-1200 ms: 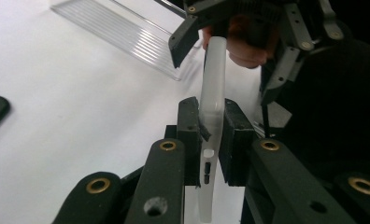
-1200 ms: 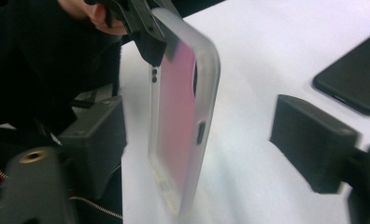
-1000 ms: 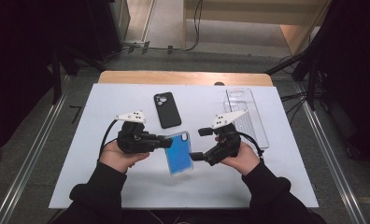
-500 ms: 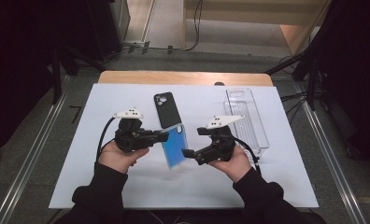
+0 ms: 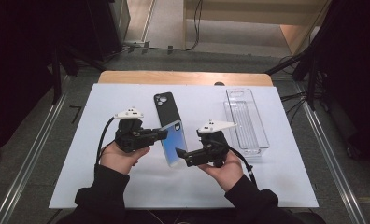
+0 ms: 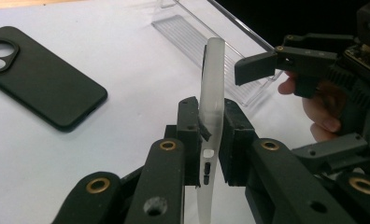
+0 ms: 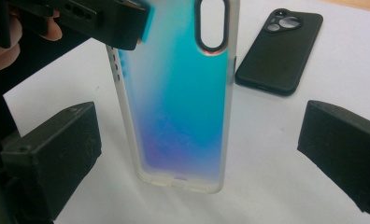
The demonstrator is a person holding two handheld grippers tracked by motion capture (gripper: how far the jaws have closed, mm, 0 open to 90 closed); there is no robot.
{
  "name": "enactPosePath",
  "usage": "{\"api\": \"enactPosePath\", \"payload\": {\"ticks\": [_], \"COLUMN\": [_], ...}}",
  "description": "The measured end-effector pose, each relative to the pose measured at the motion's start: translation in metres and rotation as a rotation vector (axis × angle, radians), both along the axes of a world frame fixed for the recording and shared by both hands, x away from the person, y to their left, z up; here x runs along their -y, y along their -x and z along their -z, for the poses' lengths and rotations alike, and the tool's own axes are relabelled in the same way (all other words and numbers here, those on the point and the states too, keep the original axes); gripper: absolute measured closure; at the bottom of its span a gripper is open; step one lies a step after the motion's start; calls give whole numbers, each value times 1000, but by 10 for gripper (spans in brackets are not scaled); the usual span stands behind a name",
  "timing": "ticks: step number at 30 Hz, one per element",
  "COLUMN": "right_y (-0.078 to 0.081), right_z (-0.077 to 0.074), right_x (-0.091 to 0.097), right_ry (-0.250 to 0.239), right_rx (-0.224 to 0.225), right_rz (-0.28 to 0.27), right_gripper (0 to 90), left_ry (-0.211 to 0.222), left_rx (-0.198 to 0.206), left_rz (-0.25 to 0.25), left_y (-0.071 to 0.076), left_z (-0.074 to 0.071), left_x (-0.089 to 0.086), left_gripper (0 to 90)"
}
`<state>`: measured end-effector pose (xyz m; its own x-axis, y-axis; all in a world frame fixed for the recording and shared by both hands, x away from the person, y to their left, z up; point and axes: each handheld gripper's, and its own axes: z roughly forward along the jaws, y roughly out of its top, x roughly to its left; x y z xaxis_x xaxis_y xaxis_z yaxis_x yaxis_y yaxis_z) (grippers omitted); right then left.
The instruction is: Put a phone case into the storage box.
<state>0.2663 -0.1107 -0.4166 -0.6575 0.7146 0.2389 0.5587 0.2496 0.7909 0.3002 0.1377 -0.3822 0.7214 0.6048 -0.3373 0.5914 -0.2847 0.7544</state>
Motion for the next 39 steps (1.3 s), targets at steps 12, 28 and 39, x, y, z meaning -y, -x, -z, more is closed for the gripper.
{"api": "enactPosePath", "payload": {"ticks": [12,28,39], "right_y": [1,-2,-4], "right_z": [8,13,15], "right_x": [-14,-22,-26], "right_ry": [12,19,20], "right_rx": [-25,-29,-21], "right_rz": [41,82,96], "right_gripper": [0,0,10], "left_ry": [-9,0,-6], "left_rx": [-9,-34,-30], "left_rz": [-16,-9,2], "left_y": [3,8,12], "left_z": [2,4,6], "left_x": [7,19,28], "left_gripper": [813,812,812]}}
